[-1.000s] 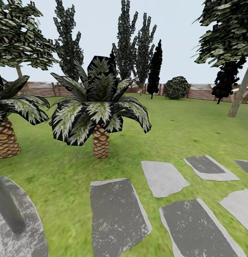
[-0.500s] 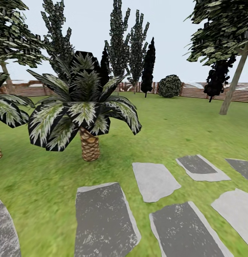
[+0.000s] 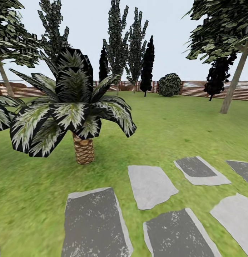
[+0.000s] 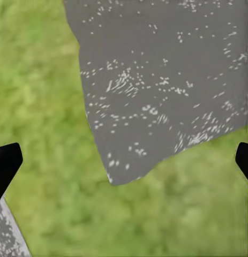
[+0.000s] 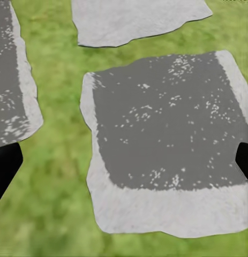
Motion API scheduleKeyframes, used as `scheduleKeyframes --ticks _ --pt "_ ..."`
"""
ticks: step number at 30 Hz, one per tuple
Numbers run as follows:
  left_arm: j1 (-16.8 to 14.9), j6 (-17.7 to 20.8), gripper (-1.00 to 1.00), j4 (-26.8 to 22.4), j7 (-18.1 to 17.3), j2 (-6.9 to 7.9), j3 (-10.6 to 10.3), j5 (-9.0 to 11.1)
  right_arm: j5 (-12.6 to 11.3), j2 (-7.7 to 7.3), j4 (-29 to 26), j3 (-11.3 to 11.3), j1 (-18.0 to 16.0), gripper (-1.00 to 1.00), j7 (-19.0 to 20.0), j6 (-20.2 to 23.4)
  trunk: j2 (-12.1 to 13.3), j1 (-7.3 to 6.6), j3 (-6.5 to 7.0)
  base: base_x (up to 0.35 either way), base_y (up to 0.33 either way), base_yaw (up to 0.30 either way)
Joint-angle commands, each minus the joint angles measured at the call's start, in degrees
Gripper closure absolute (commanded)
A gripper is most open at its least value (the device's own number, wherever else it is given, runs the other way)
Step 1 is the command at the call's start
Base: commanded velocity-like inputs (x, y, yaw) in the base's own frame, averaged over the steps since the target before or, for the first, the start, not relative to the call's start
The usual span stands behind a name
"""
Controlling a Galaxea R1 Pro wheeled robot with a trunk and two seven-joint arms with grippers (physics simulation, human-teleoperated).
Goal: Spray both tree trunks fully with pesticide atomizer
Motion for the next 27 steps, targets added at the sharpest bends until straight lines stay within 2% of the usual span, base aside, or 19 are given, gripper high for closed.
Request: scheduleKeyframes --ticks 1,27 --pt "0.0 -0.2 -1.00 0.0 0.0 0.00 0.0 0.4 0.0 0.00 0.1 0.0 0.0 -1.00 0.0 -0.2 0.0 0.02 -0.06 0.251 -0.235 0.000" --pt "0.0 -0.2 -1.00 0.0 0.0 0.00 0.0 0.4 -0.1 0.08 0.0 0.1 0.0 -1.00 0.0 -0.2 0.0 0.02 -0.33 0.251 -0.234 0.000"
